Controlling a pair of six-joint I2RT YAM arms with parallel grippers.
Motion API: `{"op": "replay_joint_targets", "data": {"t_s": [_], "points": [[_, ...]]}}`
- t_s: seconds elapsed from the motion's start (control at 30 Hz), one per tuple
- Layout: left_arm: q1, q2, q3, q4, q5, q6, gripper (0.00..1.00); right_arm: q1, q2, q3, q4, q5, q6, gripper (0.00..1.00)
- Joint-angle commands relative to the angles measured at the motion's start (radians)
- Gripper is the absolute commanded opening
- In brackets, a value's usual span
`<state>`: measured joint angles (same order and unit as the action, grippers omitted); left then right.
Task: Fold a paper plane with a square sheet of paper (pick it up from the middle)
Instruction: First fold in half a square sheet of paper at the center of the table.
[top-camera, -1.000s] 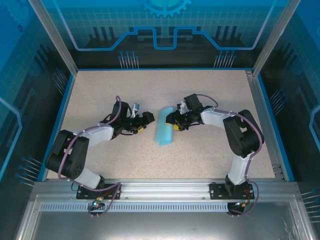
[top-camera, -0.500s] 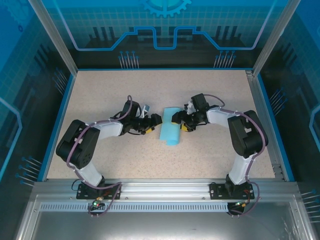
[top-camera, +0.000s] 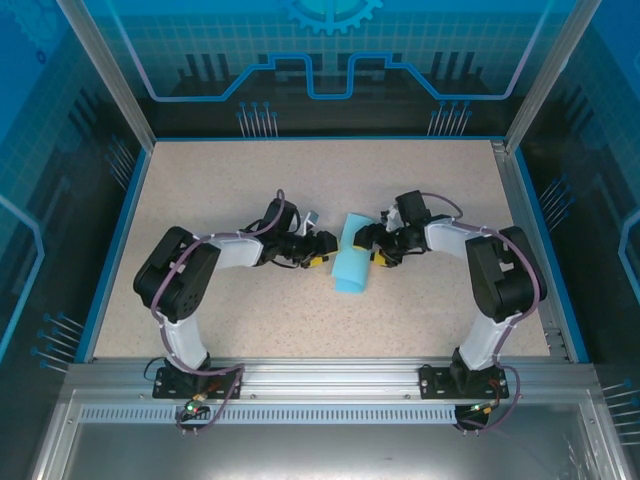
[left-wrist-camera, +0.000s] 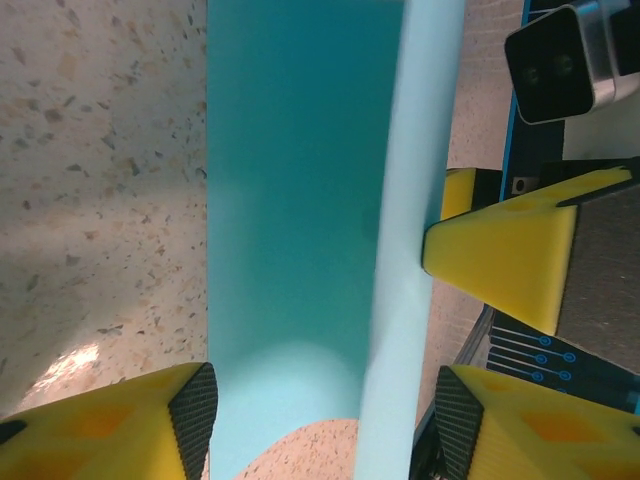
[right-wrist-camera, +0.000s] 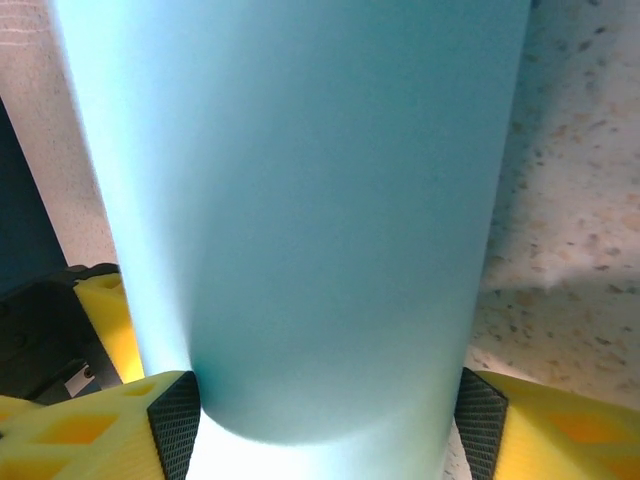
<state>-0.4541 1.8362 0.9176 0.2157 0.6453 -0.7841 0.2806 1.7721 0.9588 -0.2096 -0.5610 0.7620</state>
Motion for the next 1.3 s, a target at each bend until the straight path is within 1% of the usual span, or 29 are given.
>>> {"op": "replay_joint_targets", "data": {"t_s": [0.0,0.13,0.2,0.27,0.33,0.57,0.67,0.77,0.8,0.9,1.03,1.1,1.17,1.27], "points": [[-0.020,0.028,0.044,0.022,0.053,-0.013,0.62,-0.022,-0.033,-0.024,-0.022,-0.027,-0.025,0.72],[-0.037,0.054,0.079,0.029,0.075,-0.016,0.54,-0.031,-0.041,-0.035,-0.018,-0.031,-0.029,0.72],[-0.042,0.068,0.094,0.029,0.080,-0.018,0.48,-0.031,-0.038,-0.037,-0.017,-0.037,-0.030,0.72],[-0.044,0.079,0.103,0.029,0.084,-0.022,0.45,-0.032,-0.038,-0.038,-0.016,-0.038,-0.030,0.72],[-0.046,0.086,0.110,0.031,0.088,-0.024,0.41,-0.033,-0.037,-0.040,-0.017,-0.039,-0.033,0.71],[-0.047,0.106,0.125,0.016,0.082,-0.017,0.17,-0.043,-0.050,-0.042,-0.026,-0.043,-0.042,0.71],[-0.047,0.112,0.125,0.009,0.074,-0.011,0.09,-0.056,-0.078,-0.055,-0.027,-0.038,-0.049,0.73],[-0.046,0.112,0.125,0.000,0.068,-0.006,0.05,-0.082,-0.132,-0.094,-0.017,-0.021,-0.049,0.78],[-0.047,0.112,0.125,-0.001,0.065,-0.006,0.05,-0.092,-0.152,-0.115,-0.012,-0.012,-0.046,0.80],[-0.047,0.109,0.124,-0.002,0.057,-0.006,0.05,-0.093,-0.196,-0.148,-0.023,0.059,-0.038,0.82],[-0.047,0.106,0.121,-0.007,0.050,-0.005,0.05,-0.058,-0.190,-0.154,-0.036,0.103,-0.059,0.73],[-0.046,0.104,0.119,-0.013,0.050,-0.002,0.05,-0.042,-0.176,-0.153,-0.022,0.098,-0.061,0.71],[-0.046,0.103,0.119,-0.021,0.051,0.002,0.06,-0.031,-0.169,-0.153,-0.009,0.106,-0.052,0.66],[-0.046,0.097,0.118,-0.031,0.050,0.011,0.05,-0.029,-0.154,-0.151,0.015,0.092,-0.039,0.63]]}}
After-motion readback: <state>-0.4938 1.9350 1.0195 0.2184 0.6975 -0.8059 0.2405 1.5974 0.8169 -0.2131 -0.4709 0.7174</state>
